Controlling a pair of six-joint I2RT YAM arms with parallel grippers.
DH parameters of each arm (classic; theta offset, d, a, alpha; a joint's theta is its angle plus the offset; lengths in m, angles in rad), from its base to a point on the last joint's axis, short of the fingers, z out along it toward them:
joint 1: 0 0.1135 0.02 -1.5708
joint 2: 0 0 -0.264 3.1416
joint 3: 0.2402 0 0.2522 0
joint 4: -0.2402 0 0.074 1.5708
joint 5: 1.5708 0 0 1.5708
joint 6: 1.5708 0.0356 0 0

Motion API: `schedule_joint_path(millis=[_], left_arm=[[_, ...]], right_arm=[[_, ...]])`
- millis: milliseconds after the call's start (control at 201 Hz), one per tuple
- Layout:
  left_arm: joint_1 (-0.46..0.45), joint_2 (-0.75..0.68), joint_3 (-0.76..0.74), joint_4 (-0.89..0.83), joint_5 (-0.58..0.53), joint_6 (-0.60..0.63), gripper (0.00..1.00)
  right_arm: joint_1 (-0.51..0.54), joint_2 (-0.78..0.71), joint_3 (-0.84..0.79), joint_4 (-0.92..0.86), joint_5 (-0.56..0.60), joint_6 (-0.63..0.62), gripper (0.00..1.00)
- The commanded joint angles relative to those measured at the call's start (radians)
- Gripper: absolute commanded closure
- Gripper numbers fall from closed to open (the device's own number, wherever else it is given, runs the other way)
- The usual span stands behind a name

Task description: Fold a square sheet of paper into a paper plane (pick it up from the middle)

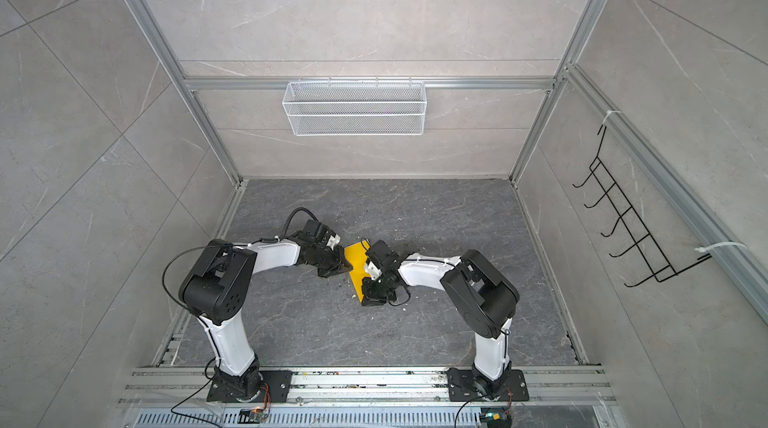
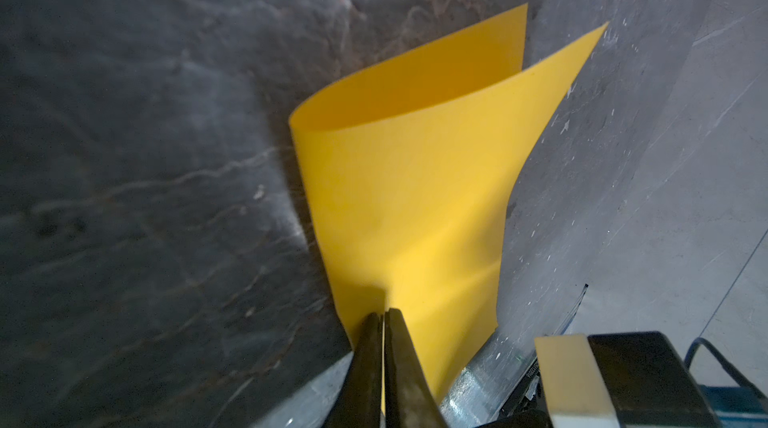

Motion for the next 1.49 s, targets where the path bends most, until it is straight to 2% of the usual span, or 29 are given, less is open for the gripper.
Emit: schedule_joint_path(millis=[0,100,239,438,583,782,946,1076,1165,1305,1489], left_arm=[[0.003,-0.001,-0.011,-0.049,-0.057,0.005,0.89],[0.003,-0.011,-0.01,-0.042,-0.041,-0.002,0.89],[0.003,-0.018,-0.008,-0.038,-0.031,-0.003,0.89],[0.002,-0.022,-0.006,-0.042,-0.022,-0.001,0.89],[0.002,-0.017,0.007,-0.049,-0.022,0.002,0.89],[0.002,-0.015,0.018,-0.05,-0.023,0.003,0.89],[0.003,-0.019,0.015,-0.05,-0.027,0.001,0.89],[0.002,-0.024,0.007,-0.05,-0.032,-0.001,0.89],[0.003,-0.027,0.001,-0.043,-0.034,-0.004,0.89],[0.002,-0.024,0.002,-0.041,-0.035,-0.008,0.89],[0.002,-0.023,0.002,-0.046,-0.037,-0.009,0.89]], right_arm=[[0.004,-0.077,0.004,-0.019,0.067,-0.037,0.89],[0.002,-0.107,0.036,0.042,0.103,-0.028,0.87],[-0.004,-0.04,0.119,0.06,0.126,-0.005,0.86],[-0.009,0.009,0.151,0.106,0.071,0.003,0.86],[-0.01,-0.071,0.102,0.069,0.093,-0.02,0.83],[-0.01,-0.226,-0.045,-0.007,0.139,-0.039,0.79],[-0.01,-0.282,-0.082,0.038,0.144,-0.051,0.77],[-0.004,-0.262,-0.033,0.113,0.083,-0.049,0.77],[0.004,-0.228,0.014,0.127,0.093,-0.043,0.77],[0.006,-0.118,0.095,0.125,0.117,-0.013,0.84],[0.011,-0.003,0.166,0.143,0.093,0.027,0.91]])
